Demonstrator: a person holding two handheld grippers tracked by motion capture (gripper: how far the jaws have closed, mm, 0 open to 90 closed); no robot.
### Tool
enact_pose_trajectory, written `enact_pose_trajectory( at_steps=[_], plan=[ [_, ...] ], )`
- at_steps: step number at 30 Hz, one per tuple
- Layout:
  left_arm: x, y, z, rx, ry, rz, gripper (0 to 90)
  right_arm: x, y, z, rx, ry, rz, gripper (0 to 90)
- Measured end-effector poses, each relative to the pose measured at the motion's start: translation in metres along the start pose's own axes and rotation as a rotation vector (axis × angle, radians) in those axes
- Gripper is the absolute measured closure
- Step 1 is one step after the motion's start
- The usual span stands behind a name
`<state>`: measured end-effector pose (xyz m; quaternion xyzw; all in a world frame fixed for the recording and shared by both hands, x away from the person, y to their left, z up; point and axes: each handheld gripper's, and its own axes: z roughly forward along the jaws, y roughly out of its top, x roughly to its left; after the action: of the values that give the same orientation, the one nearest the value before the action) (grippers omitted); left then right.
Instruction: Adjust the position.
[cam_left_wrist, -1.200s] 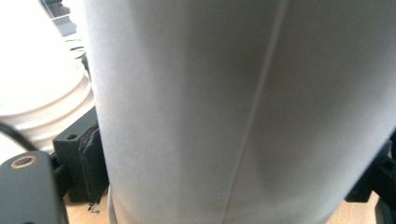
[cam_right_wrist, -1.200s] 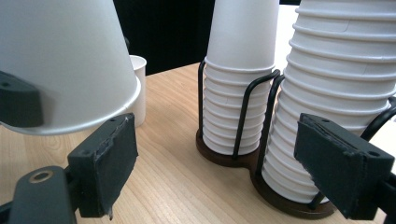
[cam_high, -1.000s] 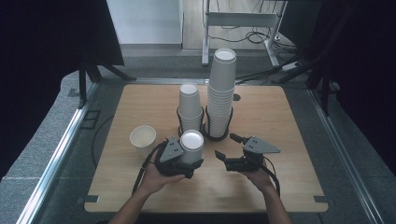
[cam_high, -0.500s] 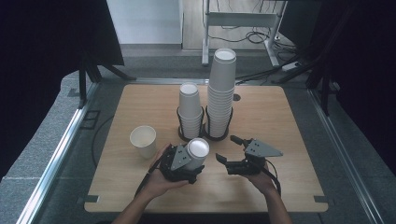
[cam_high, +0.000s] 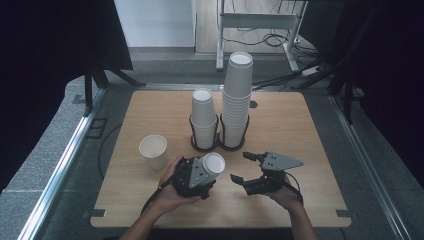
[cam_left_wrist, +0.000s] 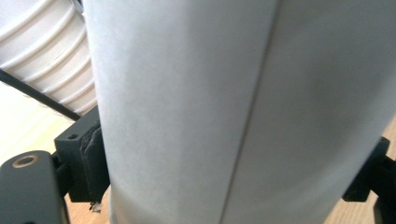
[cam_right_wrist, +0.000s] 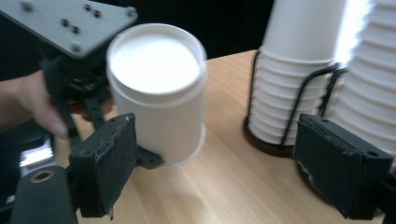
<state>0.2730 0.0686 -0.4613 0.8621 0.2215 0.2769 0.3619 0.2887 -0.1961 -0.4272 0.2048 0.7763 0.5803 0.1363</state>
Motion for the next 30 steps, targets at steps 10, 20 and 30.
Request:
enact_pose_trajectory(
  at_steps=[10,20,30],
  plan=[
    [-0.015,-0.002,0.012,0.055,0.008,0.070,12.2,0.009,-0.004,0.017,0.027,0.115,0.030,12.9],
    [-0.026,0.000,0.017,0.077,0.011,0.125,12.2,0.014,-0.011,0.033,0.071,0.170,0.054,11.7],
    [-0.032,0.001,0.017,0.073,-0.011,0.149,12.2,0.018,-0.016,0.043,0.090,0.176,0.040,14.0]
  ],
)
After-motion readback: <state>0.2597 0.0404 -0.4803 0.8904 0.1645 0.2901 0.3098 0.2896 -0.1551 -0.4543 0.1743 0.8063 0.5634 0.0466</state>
